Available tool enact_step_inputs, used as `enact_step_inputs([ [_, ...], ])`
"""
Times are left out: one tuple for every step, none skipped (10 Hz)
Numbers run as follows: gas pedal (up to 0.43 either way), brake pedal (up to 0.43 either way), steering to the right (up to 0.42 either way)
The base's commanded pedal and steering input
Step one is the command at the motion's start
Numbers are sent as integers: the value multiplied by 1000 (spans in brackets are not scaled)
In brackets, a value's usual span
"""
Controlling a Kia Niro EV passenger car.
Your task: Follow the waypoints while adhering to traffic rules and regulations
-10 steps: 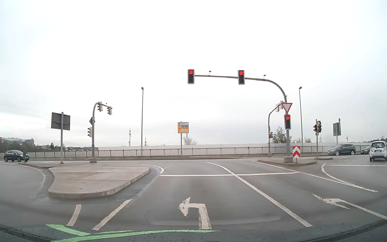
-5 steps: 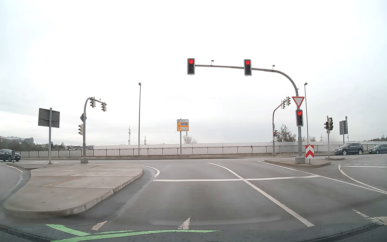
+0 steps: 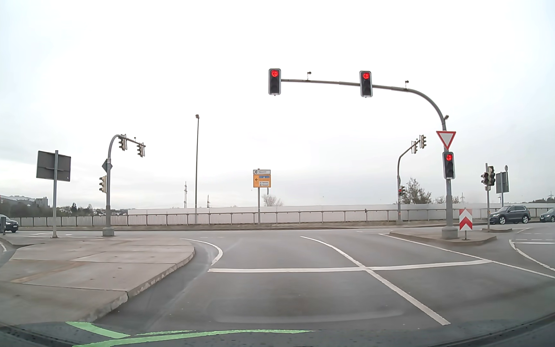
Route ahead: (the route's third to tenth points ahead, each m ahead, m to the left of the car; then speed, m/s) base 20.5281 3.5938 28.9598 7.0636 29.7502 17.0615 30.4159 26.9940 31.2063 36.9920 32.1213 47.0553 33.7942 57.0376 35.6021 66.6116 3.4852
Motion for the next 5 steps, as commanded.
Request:
enact_step_inputs([
  [0,134,-7],
  [0,140,-8],
  [0,152,-8],
  [0,159,-9],
  [0,165,-9],
])
